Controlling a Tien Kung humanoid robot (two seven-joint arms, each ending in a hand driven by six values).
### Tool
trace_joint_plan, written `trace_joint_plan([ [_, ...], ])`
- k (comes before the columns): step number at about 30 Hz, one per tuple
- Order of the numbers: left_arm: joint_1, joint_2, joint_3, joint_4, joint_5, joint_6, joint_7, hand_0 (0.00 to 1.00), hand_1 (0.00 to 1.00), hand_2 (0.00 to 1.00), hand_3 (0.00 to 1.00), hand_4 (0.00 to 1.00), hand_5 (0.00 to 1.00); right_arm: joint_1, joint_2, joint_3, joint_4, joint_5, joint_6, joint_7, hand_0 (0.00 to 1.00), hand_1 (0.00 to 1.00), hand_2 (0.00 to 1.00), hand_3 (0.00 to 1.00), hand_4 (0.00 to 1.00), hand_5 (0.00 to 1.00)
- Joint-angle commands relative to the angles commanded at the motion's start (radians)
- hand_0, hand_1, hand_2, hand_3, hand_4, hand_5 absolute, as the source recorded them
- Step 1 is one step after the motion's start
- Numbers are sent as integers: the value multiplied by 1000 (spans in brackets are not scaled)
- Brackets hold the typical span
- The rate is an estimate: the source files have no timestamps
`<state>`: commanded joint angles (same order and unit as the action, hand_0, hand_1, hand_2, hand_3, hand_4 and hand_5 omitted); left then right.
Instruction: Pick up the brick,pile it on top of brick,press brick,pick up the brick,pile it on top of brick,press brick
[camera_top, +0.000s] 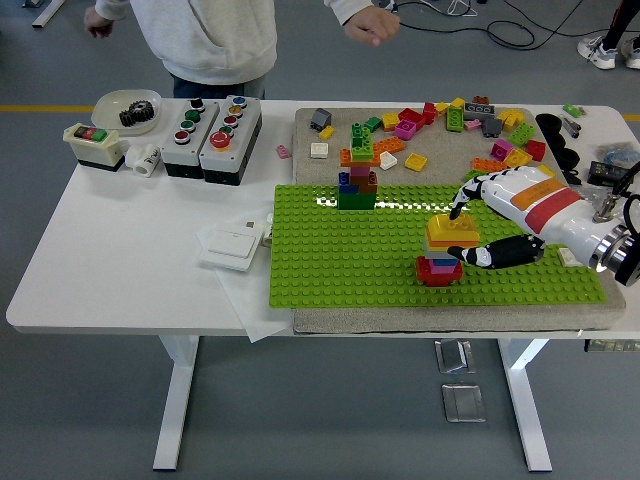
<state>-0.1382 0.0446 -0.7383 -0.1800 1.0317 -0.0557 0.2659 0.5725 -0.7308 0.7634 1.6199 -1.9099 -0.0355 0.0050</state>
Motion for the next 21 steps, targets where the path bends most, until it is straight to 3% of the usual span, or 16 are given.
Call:
trace_joint_plan([
  [8, 1, 0, 1, 0, -1, -1, 0, 783, 729, 637, 557, 581, 599, 2, 5, -16, -5, -11, -4, 1, 712, 678, 755, 693, 821, 486],
  [21, 5, 0, -5, 0, 8, -1, 2, 784, 729, 637, 558, 580, 597, -9, 2, -12, 3, -22, -4, 5, 710, 676, 753, 678, 824, 482],
])
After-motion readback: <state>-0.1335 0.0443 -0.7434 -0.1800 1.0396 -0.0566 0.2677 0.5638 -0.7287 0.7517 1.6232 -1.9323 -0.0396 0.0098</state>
